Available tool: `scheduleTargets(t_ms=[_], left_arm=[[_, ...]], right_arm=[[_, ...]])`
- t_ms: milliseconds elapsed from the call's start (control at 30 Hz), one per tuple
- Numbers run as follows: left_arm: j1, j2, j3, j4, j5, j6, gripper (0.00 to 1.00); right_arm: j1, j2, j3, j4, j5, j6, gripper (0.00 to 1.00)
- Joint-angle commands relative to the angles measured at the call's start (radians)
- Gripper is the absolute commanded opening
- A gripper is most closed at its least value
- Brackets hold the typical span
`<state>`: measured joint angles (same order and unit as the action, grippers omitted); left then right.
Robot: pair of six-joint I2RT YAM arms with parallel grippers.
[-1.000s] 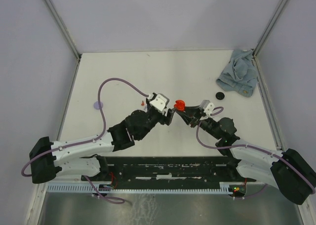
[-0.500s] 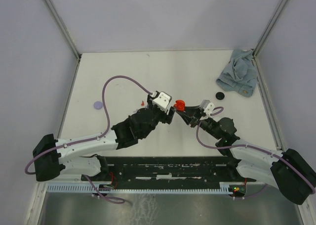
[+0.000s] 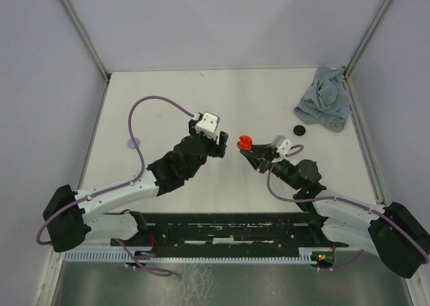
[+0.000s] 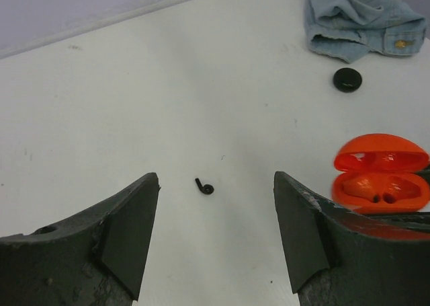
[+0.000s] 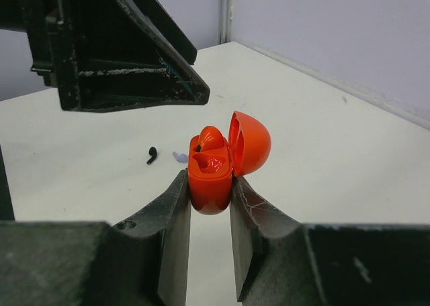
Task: Insert the wireless bluetooth earbuds into the charging case
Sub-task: Pick up the earbud from the center of the board.
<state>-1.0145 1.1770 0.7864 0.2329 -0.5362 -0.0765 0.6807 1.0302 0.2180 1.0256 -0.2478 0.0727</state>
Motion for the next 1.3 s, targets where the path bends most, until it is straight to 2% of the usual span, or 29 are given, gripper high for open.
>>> scheduleTargets(t_ms=[0,233,500,600,867,1100,1267], left_arm=[[0.116,-0.001,0.036,-0.092,0.034,-0.166,0.76],[0.305,0.107,0.074,-0.263,0.106,-0.278,0.76],[0.445,0.285,0.132,-0.333,0.154,-0.281,0.75],[0.482,0.354,0.164,-0.348,0.186,-0.281,0.71],[0.518,0.523,0.261,-0.381,0.233,-0.255,0.57],[0.520,0.619,0.319,-0.398,0.264,-0.249,0.53],[0.523,0.669,0.342,-0.428,0.266,-0.245,0.45]], right_arm=[[0.004,0.005,0.014,0.002,0.054,-0.022,0.05],[0.004,0.034,0.023,-0.017,0.074,-0.032,0.05],[0.004,0.045,0.028,-0.035,0.077,-0.031,0.05],[0.004,0.047,0.029,-0.038,0.079,-0.031,0.05],[0.005,0.053,0.035,-0.049,0.082,-0.033,0.04],[0.004,0.051,0.038,-0.066,0.091,-0.039,0.04],[0.003,0.055,0.041,-0.073,0.094,-0.042,0.04]])
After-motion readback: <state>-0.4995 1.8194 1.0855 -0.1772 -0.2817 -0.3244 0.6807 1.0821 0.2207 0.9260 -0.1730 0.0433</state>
